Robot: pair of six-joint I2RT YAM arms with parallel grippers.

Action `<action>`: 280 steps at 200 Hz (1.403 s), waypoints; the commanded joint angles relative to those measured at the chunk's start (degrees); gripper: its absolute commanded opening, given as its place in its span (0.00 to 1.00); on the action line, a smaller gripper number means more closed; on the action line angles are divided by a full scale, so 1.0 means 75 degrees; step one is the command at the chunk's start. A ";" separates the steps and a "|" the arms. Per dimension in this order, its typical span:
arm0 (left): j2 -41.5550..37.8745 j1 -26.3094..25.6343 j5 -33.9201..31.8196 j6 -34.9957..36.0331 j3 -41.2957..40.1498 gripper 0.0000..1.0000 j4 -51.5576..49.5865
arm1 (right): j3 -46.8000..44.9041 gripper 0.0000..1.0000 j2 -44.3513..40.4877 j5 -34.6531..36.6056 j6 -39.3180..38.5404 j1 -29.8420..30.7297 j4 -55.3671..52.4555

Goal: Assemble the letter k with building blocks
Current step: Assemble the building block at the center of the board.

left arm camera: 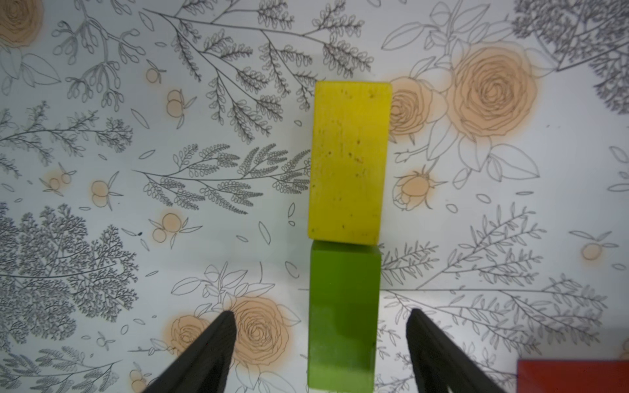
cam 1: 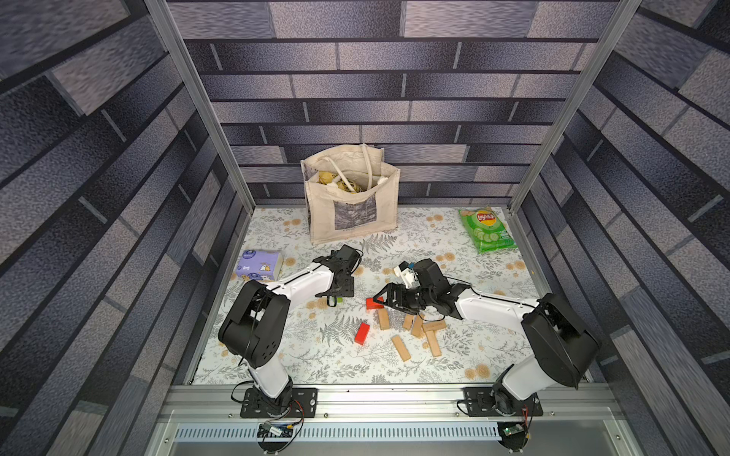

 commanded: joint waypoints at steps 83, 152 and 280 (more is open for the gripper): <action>-0.0184 0.0063 -0.0142 0.0228 -0.0167 0.82 0.0037 | -0.0007 1.00 -0.0199 0.0032 -0.0138 -0.0052 -0.0067; 0.0121 0.0212 -0.0144 0.0301 -0.0085 0.81 0.0072 | 0.0020 1.00 -0.0008 -0.0019 -0.0139 -0.0050 0.0012; 0.0298 0.0379 -0.0195 0.0422 -0.0061 0.81 0.0107 | 0.0089 1.00 0.0127 -0.0059 -0.0104 -0.0058 0.0046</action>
